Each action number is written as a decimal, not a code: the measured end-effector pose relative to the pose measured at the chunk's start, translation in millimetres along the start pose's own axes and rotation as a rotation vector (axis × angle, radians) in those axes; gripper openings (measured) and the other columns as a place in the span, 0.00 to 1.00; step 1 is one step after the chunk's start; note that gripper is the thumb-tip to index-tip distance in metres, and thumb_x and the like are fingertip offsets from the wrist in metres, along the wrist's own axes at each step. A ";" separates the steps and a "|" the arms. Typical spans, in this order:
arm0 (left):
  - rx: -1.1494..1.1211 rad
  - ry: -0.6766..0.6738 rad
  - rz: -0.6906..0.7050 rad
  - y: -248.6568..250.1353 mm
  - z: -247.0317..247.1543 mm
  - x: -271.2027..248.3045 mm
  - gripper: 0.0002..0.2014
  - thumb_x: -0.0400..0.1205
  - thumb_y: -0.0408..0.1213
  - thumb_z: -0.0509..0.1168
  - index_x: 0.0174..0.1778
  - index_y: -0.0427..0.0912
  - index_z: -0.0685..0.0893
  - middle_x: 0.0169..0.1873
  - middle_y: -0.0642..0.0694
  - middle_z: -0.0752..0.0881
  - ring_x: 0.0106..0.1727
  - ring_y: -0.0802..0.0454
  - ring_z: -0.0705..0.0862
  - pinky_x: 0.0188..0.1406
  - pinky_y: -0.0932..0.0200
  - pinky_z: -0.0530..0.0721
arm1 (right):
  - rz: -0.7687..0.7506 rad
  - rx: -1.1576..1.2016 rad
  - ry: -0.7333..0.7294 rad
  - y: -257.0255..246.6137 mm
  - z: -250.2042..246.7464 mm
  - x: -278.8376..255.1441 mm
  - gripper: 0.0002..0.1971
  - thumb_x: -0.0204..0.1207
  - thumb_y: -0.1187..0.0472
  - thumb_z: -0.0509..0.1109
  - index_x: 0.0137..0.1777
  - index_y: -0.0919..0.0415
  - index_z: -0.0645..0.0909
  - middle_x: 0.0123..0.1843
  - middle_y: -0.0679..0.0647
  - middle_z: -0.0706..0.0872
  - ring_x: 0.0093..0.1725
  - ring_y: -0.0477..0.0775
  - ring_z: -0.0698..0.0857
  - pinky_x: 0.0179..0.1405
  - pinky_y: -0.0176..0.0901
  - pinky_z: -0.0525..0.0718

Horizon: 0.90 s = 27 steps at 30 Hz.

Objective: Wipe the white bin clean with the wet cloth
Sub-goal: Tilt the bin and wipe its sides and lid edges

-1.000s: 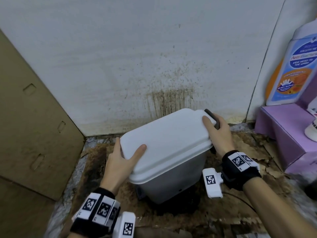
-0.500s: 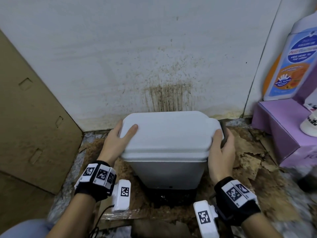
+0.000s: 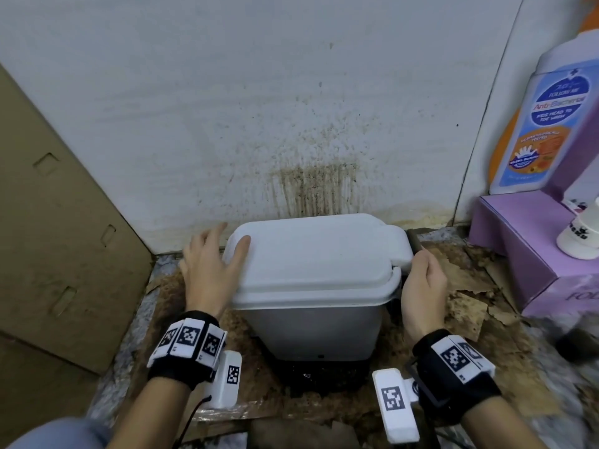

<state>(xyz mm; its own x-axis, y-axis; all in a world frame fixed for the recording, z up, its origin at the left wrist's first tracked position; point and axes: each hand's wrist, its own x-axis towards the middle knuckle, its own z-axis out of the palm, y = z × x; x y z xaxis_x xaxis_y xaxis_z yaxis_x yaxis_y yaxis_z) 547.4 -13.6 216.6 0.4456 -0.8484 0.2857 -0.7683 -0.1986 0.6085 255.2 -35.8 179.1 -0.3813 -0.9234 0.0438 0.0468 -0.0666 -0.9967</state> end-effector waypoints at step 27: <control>0.060 -0.200 0.624 67.2 -8.5 4.7 0.23 0.92 0.50 0.53 0.83 0.50 0.74 0.82 0.51 0.73 0.83 0.54 0.69 0.82 0.51 0.68 | 0.112 0.189 -0.214 -39.0 84.8 -29.5 0.22 0.90 0.51 0.55 0.37 0.65 0.64 0.34 0.58 0.65 0.33 0.56 0.64 0.38 0.54 0.63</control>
<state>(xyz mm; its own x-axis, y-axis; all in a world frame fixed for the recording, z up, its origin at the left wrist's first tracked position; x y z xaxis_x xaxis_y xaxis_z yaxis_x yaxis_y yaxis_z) 501.9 -26.8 265.2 -0.1811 -0.8870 0.4248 -0.8817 0.3378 0.3293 342.9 -38.0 222.6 -0.1616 -0.9863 -0.0319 0.2565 -0.0108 -0.9665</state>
